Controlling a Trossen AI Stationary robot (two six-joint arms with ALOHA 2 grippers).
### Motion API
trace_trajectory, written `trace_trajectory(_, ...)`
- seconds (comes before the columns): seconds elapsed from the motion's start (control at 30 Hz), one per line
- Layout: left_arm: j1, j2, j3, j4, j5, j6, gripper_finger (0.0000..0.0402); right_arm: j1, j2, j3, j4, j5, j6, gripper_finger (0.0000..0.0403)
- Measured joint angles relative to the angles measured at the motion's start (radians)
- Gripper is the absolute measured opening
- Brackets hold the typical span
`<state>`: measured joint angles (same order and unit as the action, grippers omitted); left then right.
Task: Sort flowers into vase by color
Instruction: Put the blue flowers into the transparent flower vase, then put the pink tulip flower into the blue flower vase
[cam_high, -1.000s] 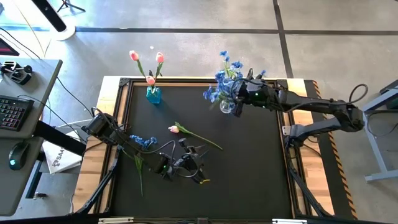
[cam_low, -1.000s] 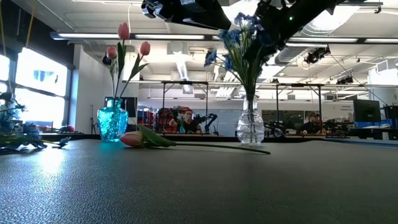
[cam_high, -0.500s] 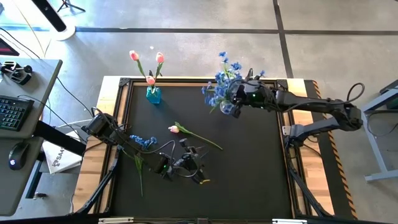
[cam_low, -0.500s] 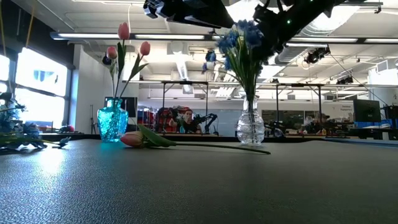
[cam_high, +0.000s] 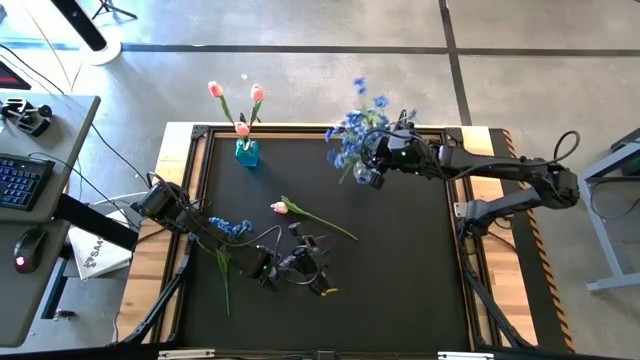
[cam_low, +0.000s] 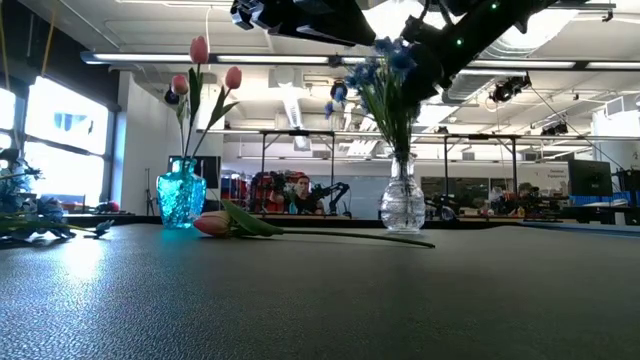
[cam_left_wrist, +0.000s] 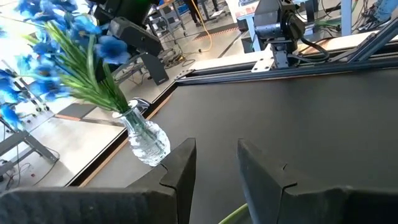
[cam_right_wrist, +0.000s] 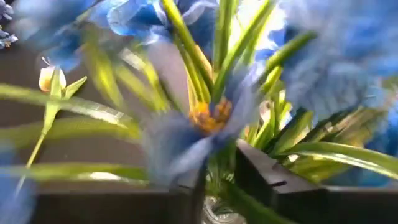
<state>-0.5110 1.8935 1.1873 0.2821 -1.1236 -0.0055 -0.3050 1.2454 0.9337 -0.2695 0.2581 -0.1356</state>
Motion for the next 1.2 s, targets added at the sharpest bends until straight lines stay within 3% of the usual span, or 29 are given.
trace_trajectory(0.23,0.0,0.0,0.0,-0.001,0.0,0.0,0.0106,0.0,-0.069,0.0,-0.003,0.0,-0.026,0.0197)
trace_trajectory(0.4,0.0,0.0,0.0,-0.001,0.0,0.0,0.0106,0.0,-0.153,0.0,-0.004,0.0,-0.021,0.0241)
trace_trajectory(0.9,-0.001,0.0,0.0,-0.001,0.0,-0.001,0.0106,0.091,-0.292,0.0,-0.071,0.005,-0.017,0.0219)
trace_trajectory(1.2,-0.001,0.0,0.0,-0.006,-0.043,-0.036,0.0106,0.303,-0.384,0.0,-0.325,0.17,0.177,0.0189)
